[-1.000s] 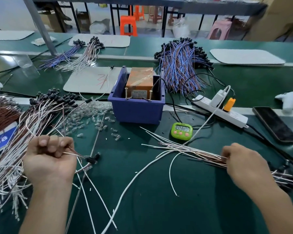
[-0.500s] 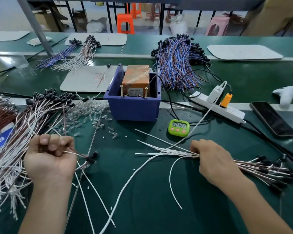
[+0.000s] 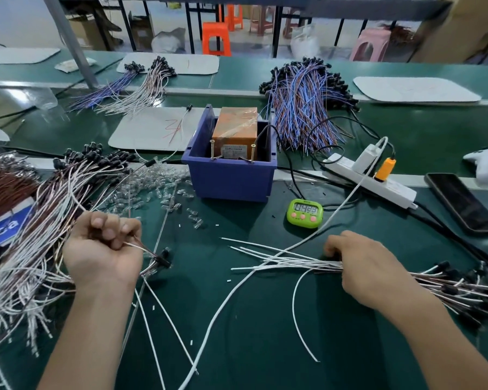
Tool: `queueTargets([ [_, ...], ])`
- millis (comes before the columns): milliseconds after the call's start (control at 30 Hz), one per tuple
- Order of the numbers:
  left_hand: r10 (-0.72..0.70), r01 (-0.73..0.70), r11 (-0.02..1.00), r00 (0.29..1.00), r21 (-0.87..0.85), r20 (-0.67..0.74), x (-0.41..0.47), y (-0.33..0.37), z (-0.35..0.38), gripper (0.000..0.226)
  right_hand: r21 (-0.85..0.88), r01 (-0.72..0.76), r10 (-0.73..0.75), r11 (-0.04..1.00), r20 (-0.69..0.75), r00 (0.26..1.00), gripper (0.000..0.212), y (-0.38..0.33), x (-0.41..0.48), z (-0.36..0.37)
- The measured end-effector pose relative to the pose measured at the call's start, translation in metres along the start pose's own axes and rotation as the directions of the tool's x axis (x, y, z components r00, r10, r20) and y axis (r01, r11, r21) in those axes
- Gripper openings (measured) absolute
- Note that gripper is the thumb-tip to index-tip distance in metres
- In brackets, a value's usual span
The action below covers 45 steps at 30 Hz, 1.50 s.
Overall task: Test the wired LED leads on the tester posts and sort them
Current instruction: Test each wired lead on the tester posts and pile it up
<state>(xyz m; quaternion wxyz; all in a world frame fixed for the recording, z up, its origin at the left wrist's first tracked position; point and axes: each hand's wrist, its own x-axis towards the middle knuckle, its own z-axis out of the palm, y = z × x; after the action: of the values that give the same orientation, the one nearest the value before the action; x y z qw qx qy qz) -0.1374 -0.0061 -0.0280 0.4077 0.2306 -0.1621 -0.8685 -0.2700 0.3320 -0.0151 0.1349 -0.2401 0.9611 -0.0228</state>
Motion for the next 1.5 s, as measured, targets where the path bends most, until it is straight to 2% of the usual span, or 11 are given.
queueTargets([
  [100, -0.016, 0.013, 0.997, 0.999, 0.078, 0.042, -0.008, -0.008, 0.003, 0.021, 0.286, 0.072, -0.041, 0.956, -0.113, 0.993, 0.055, -0.022, 0.005, -0.012],
  [300, 0.041, -0.072, 0.944, 0.994, 0.323, 0.101, -0.034, -0.033, 0.009, 0.042, 0.646, 0.310, -0.250, 0.698, -0.186, 0.950, 0.010, -0.127, 0.027, -0.021],
  [433, 0.076, -0.169, 0.858, 0.976, 0.484, 0.206, -0.049, -0.040, 0.008, 0.021, 0.722, 0.394, -0.371, 0.569, -0.202, 0.906, 0.028, -0.196, 0.033, -0.032],
  [533, 0.082, -0.269, 0.779, 0.939, 0.566, 0.334, -0.060, -0.041, 0.004, 0.017, 0.766, 0.390, -0.401, 0.511, -0.189, 0.896, 0.019, -0.224, 0.037, -0.045],
  [700, 0.118, -0.355, 0.594, 0.926, 0.722, 0.358, -0.064, -0.048, 0.001, 0.035, 0.793, 0.414, -0.445, 0.446, -0.205, 0.872, 0.010, -0.242, 0.042, -0.061],
  [867, 0.029, -0.358, 0.546, 0.912, 0.757, 0.410, -0.060, -0.051, -0.007, 0.029, 0.920, 0.367, -0.357, 0.136, -0.300, 0.885, 0.017, -0.229, 0.047, -0.085],
  [1067, -0.198, -0.208, 0.596, 0.898, 0.775, 0.393, -0.061, -0.048, -0.002, 0.014, 0.924, 0.381, -0.301, 0.043, -0.351, 0.886, 0.017, -0.178, 0.043, -0.083],
  [1133, -0.126, -0.209, 0.626, 0.924, 0.751, 0.361, -0.054, -0.045, 0.000, 0.020, 0.921, 0.382, -0.294, 0.076, -0.345, 0.891, 0.022, -0.151, 0.040, -0.077],
  [1233, 0.031, -0.253, 0.608, 0.955, 0.753, 0.295, -0.041, -0.043, 0.003, 0.046, 0.907, 0.343, -0.307, 0.246, -0.263, 0.915, 0.030, -0.115, 0.039, -0.070],
  [1300, 0.077, -0.266, 0.615, 0.957, 0.742, 0.280, -0.037, -0.043, 0.006, 0.043, 0.888, 0.301, -0.301, 0.348, -0.199, 0.933, 0.038, -0.099, 0.039, -0.061],
  [1500, -0.044, -0.268, 0.722, 0.902, 0.638, 0.429, -0.035, -0.039, 0.016, 0.035, 0.750, 0.249, -0.213, 0.612, -0.147, 0.966, 0.044, -0.080, 0.042, -0.031],
])
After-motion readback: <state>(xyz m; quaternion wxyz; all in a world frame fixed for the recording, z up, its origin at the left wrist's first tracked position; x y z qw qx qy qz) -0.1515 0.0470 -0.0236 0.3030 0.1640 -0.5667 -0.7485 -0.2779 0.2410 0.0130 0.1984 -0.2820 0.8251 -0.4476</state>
